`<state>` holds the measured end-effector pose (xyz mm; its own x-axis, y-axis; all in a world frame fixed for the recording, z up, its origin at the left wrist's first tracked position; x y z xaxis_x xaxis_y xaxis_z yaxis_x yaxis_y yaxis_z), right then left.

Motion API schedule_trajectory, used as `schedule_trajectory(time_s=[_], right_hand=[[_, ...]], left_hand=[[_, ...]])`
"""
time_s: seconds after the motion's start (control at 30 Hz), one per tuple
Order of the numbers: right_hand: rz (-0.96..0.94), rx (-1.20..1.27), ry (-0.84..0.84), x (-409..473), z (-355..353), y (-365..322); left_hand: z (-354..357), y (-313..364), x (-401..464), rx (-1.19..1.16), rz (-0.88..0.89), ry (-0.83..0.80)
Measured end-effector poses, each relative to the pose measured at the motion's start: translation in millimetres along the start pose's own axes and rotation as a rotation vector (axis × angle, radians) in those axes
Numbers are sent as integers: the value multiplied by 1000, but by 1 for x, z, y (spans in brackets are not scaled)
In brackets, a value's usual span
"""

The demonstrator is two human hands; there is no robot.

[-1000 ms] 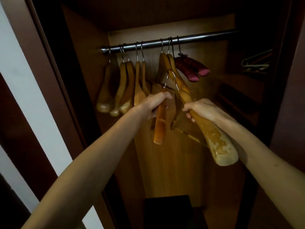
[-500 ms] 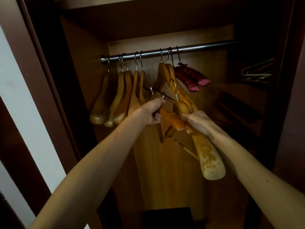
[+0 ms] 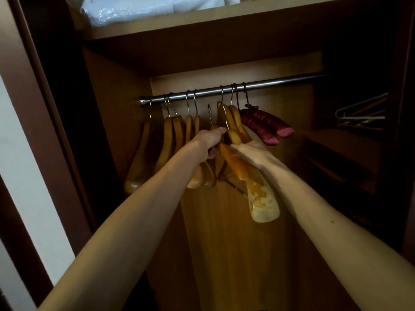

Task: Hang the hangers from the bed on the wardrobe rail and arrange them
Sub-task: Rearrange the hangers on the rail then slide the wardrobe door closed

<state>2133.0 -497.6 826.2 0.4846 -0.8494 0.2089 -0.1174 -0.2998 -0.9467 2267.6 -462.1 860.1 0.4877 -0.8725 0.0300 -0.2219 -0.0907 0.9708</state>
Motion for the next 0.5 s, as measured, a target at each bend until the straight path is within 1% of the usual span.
schedule_trajectory(time_s=[0.1,0.23,0.37,0.5], right_hand=[[-13,-99,21,17,-6,-18],[-13,-86,53,39,-1,-31],[-30,-32,100,57,6,-39],[-82,14,137,67,14,-33]], left_hand=[[-10,13,16,-25,49,46],[-18,27,28,-25,75,95],[-21,32,34,56,111,148],[-24,26,40,52,194,138]])
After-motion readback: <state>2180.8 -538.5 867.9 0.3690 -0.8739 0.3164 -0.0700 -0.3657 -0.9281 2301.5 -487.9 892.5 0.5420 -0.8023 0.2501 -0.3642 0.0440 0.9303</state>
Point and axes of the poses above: each hand's wrist, its own x-axis towards the middle knuckle, its own z-axis out of the palm, y = z × x, the point moved 5 cm from there along x, towards the middle knuckle, and after that the axes turned 2 degrees about -y, right-handed, at the moved point
